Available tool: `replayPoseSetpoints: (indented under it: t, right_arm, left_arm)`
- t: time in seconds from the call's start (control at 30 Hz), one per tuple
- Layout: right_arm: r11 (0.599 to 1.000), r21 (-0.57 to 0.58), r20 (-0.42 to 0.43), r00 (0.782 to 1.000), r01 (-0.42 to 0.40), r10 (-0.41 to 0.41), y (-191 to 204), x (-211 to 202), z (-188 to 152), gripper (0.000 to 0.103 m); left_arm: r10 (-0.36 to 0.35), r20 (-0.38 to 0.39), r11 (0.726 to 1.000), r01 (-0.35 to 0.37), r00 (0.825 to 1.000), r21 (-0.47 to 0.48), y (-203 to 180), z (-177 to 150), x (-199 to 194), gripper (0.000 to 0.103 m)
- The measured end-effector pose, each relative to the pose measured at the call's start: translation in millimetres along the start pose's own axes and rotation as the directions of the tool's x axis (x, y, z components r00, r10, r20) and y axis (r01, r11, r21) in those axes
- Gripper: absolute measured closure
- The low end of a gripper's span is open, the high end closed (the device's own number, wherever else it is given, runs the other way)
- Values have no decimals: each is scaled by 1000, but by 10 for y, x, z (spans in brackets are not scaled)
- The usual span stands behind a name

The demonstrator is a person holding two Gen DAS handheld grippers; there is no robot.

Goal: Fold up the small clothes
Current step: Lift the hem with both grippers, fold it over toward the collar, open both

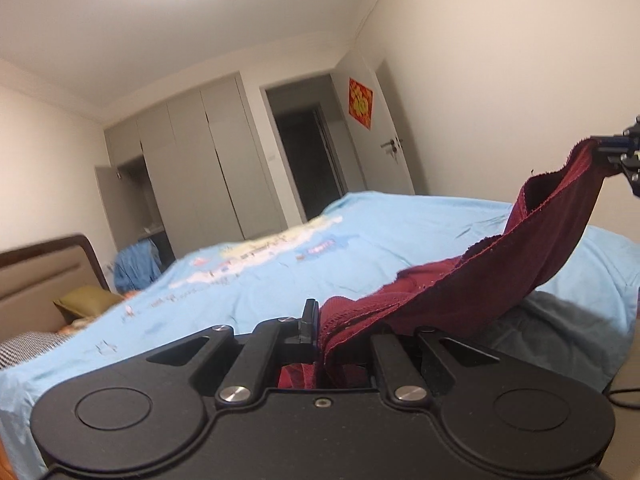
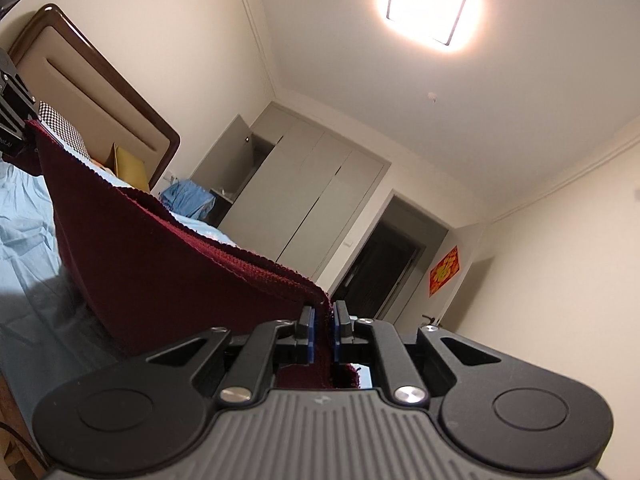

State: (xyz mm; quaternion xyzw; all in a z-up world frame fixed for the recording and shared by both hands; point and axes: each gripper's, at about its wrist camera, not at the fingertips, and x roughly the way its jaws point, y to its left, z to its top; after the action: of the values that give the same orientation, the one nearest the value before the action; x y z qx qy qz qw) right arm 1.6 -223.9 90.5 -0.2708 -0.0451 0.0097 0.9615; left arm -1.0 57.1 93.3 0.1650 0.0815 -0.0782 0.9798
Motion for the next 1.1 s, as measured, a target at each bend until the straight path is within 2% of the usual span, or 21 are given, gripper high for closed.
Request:
replayPoseSetpoints:
  t: [0.1, 0.23, 0.4, 0.53, 0.67, 0.83, 1.1]
  right_arm:
    - [1000, 0, -31, 999, -13, 13, -12, 220, -23, 93]
    - [999, 19, -51, 998, -37, 38, -97, 664, -20, 93]
    - [997, 34, -61, 996, -70, 72, -280, 1378, -26, 93]
    - [992, 40, -97, 988, -115, 119, -377, 2097, -69, 93]
    - [985, 56, -170, 970, -166, 173, -390, 2777, -207, 93]
    - [976, 51, -259, 941, -211, 217, -227, 3390, -454, 93]
    - [960, 38, -339, 900, -276, 273, 181, 4015, -847, 93]
  left_arm:
    - [-10, -37, 999, 8, 999, -33, 81, 68, 166, 92]
    - [-43, -64, 990, 34, 997, -136, 277, 205, 499, 93]
    - [-30, -98, 985, 13, 995, -170, 441, 363, 1173, 96]
    - [-20, -174, 982, -13, 985, -189, 579, 457, 1838, 96]
    - [-36, -272, 981, -18, 962, -195, 717, 478, 2539, 96]
    - [-53, -391, 983, -20, 919, -180, 801, 322, 3266, 96]
    - [-99, -509, 967, -37, 855, -250, 916, -112, 3905, 96]
